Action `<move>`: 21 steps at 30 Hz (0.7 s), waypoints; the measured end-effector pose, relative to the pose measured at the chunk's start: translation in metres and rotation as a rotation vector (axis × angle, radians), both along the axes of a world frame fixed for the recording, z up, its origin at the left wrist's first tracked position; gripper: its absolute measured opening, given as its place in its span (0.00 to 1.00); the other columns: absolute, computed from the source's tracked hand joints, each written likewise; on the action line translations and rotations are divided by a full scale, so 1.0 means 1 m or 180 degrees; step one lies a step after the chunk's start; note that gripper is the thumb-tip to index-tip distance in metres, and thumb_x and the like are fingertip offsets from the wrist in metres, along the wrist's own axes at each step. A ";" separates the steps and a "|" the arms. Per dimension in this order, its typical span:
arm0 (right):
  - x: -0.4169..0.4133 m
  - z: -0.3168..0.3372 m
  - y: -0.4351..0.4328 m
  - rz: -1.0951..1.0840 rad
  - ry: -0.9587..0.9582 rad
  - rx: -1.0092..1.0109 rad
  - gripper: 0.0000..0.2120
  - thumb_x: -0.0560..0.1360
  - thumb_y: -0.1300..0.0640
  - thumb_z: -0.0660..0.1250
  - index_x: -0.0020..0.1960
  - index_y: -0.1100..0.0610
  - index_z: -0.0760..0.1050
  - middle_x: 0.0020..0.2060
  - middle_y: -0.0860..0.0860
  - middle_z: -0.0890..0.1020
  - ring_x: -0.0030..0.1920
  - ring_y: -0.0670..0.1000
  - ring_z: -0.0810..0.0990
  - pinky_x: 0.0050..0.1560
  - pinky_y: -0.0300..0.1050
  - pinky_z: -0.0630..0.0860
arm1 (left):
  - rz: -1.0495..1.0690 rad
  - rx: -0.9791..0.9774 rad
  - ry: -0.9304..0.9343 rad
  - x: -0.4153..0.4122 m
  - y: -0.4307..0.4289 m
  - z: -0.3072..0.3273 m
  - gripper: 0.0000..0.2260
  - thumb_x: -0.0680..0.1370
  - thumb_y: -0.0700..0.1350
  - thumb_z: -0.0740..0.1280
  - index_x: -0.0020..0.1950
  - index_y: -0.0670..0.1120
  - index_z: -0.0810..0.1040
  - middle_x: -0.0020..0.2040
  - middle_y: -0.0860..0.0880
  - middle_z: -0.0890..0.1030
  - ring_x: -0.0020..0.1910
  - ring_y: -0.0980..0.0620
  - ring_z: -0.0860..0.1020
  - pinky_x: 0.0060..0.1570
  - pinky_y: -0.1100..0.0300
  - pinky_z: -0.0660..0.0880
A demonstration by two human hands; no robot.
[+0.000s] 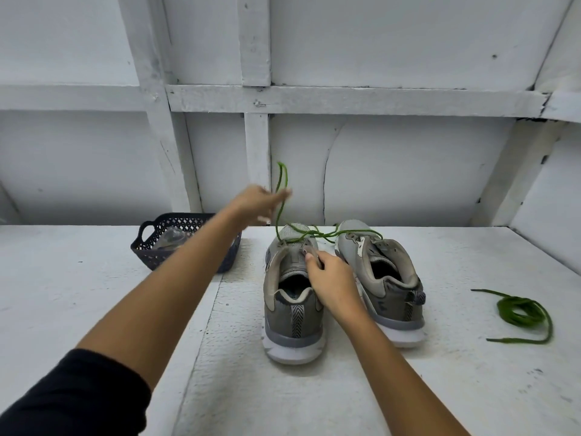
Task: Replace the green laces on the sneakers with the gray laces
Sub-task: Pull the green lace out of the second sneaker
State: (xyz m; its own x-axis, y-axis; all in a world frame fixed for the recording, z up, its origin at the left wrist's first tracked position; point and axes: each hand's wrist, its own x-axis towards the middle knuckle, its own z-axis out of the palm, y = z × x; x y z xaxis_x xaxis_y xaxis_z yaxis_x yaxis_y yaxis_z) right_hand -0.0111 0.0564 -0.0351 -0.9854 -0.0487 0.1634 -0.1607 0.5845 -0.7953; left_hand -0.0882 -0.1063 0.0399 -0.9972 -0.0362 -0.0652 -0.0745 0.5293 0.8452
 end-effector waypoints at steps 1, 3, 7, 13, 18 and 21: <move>-0.001 -0.001 0.000 0.0002 -0.0003 -0.0010 0.13 0.80 0.53 0.56 0.47 0.58 0.76 0.38 0.51 0.74 0.42 0.52 0.71 0.38 0.40 0.59 | -0.0067 -0.0391 -0.0230 -0.001 0.002 -0.018 0.24 0.77 0.57 0.63 0.57 0.36 0.74 0.50 0.43 0.76 0.51 0.45 0.77 0.50 0.53 0.76; -0.001 -0.002 0.000 -0.0011 0.0024 -0.0010 0.15 0.80 0.53 0.57 0.35 0.52 0.70 0.32 0.47 0.71 0.40 0.52 0.69 0.35 0.42 0.58 | -0.0008 -0.0891 -0.0252 -0.005 0.007 -0.045 0.21 0.78 0.54 0.64 0.52 0.35 0.77 0.45 0.42 0.77 0.45 0.45 0.76 0.47 0.53 0.77; -0.002 -0.001 -0.001 -0.0036 0.0074 0.0035 0.19 0.80 0.53 0.57 0.31 0.48 0.60 0.29 0.46 0.67 0.39 0.53 0.69 0.33 0.43 0.55 | 0.0320 -0.1212 0.0342 -0.010 0.014 -0.062 0.12 0.78 0.44 0.65 0.46 0.36 0.83 0.41 0.39 0.81 0.38 0.47 0.75 0.40 0.60 0.71; -0.001 -0.001 0.003 -0.0063 0.0089 0.0109 0.15 0.80 0.53 0.56 0.39 0.57 0.72 0.35 0.51 0.74 0.41 0.53 0.70 0.36 0.42 0.57 | 0.0454 0.0083 0.0477 -0.019 0.011 -0.039 0.10 0.78 0.39 0.64 0.38 0.40 0.78 0.36 0.40 0.79 0.35 0.46 0.78 0.39 0.57 0.79; -0.003 -0.001 0.009 -0.0094 0.0066 0.0098 0.13 0.81 0.53 0.56 0.40 0.57 0.70 0.36 0.54 0.75 0.41 0.55 0.72 0.38 0.43 0.61 | 0.0727 0.1918 0.0798 -0.014 0.002 0.000 0.08 0.79 0.36 0.62 0.41 0.38 0.75 0.38 0.43 0.75 0.38 0.50 0.77 0.36 0.63 0.79; -0.002 0.000 0.006 -0.0066 0.0145 0.0201 0.14 0.81 0.53 0.55 0.46 0.59 0.75 0.40 0.56 0.76 0.42 0.55 0.71 0.36 0.41 0.57 | 0.0809 0.2027 0.0831 -0.015 0.005 -0.006 0.10 0.80 0.38 0.61 0.40 0.40 0.75 0.38 0.43 0.75 0.37 0.50 0.77 0.37 0.63 0.80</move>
State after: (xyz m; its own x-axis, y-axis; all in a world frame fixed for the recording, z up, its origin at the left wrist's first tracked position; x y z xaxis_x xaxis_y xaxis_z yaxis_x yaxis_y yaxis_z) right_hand -0.0135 0.0621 -0.0351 -0.9779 -0.0399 0.2053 -0.1832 0.6368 -0.7490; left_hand -0.1036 -0.1017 0.0335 -0.9490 -0.3028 0.0878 0.1162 -0.0772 0.9902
